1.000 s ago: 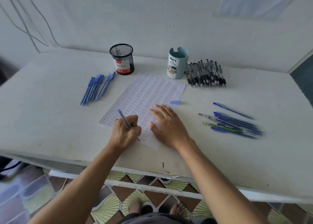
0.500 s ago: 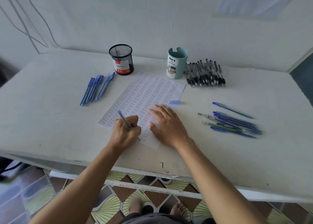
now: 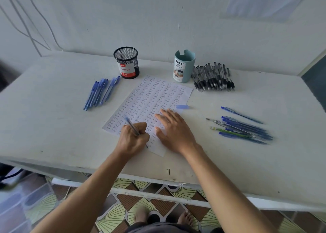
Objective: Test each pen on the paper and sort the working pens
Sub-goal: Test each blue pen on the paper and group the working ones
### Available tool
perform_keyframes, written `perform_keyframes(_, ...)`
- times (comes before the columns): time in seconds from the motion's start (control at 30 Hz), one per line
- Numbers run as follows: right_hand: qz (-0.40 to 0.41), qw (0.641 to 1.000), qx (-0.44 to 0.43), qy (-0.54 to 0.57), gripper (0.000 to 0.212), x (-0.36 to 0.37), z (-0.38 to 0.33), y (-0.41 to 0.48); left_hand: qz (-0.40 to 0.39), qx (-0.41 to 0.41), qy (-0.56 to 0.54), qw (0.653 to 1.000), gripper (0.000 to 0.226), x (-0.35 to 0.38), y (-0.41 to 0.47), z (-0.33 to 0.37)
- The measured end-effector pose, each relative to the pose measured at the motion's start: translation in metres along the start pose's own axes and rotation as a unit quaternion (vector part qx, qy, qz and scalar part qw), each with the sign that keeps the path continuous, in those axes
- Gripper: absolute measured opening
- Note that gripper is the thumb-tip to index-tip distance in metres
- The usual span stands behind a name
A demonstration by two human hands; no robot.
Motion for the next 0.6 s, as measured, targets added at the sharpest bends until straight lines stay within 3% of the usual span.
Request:
perform_keyframes(0.5, 0.011, 1.0, 0.001, 0.005, 0.081, 0.001, 0.0007, 0.0009, -0.008, 0.01, -0.024, 1.0, 0.033, 0.0011, -0.0011, 0.0079)
perform_keyframes(0.6, 0.005, 1.0, 0.002, -0.001, 0.069, 0.001, 0.0005, 0.0006, -0.005, -0.003, -0.023, 1.0, 0.032, 0.0012, -0.001, 0.0048)
Point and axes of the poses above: each hand's wrist, its own y-axis towards the middle knuckle, its own x-axis out of the palm, z = x × y, the point moved 2 cm from there along y, towards the middle knuckle, and after that the axes turned 13 degrees about y, right-handed, at the moved point
